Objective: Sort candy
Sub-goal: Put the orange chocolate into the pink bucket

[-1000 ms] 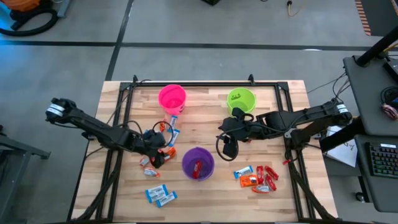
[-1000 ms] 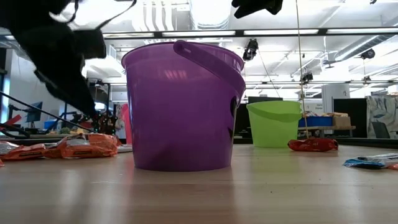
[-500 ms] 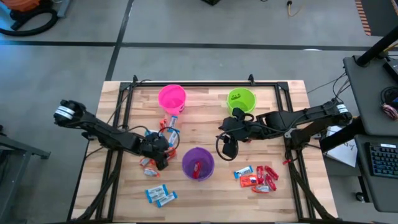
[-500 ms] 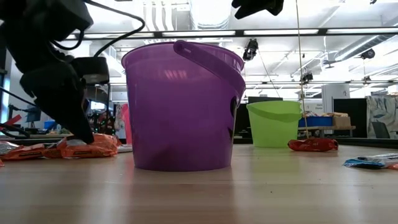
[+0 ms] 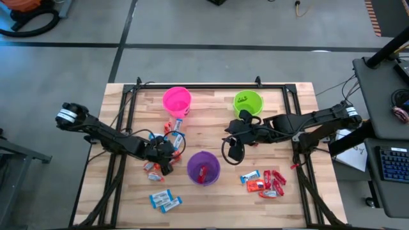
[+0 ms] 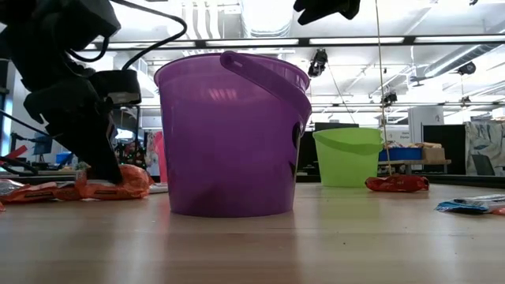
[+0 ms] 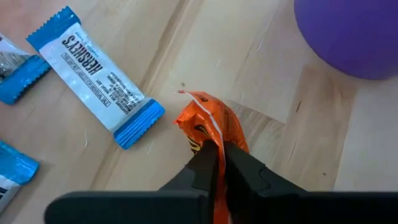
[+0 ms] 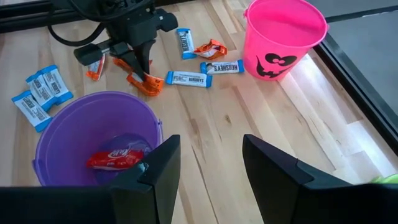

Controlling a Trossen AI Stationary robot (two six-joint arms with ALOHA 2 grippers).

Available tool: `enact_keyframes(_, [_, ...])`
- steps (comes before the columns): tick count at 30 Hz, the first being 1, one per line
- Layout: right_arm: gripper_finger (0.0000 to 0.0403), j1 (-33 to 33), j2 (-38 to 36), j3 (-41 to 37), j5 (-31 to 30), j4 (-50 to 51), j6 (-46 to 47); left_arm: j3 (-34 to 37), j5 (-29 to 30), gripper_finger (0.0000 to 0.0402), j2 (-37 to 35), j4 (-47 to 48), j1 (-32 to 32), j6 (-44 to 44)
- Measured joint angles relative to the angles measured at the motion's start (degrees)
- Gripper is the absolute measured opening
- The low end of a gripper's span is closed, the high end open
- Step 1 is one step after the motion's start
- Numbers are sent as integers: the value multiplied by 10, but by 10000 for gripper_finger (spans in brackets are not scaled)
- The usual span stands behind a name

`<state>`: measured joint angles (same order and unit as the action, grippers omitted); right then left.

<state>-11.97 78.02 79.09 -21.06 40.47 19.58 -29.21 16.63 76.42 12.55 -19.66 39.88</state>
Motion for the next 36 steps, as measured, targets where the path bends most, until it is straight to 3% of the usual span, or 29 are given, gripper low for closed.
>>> enact_keyframes(8, [166,0,0,0,0,0,-1,-27,-8,1,-22,12,0,-17])
enact_keyframes(16, [166,3,0,0,0,0,-1,-82,-7,0,-113,112,4,-57])
enact_keyframes(22, [166,13,0,0,-1,0,-3,-128,49,0,-170,169,26,-104])
enact_keyframes(30, [166,23,0,0,-1,0,-2,-156,53,0,-193,190,116,-184])
enact_keyframes(36, [166,23,0,0,-1,-1,3,-189,49,0,-204,198,227,-295])
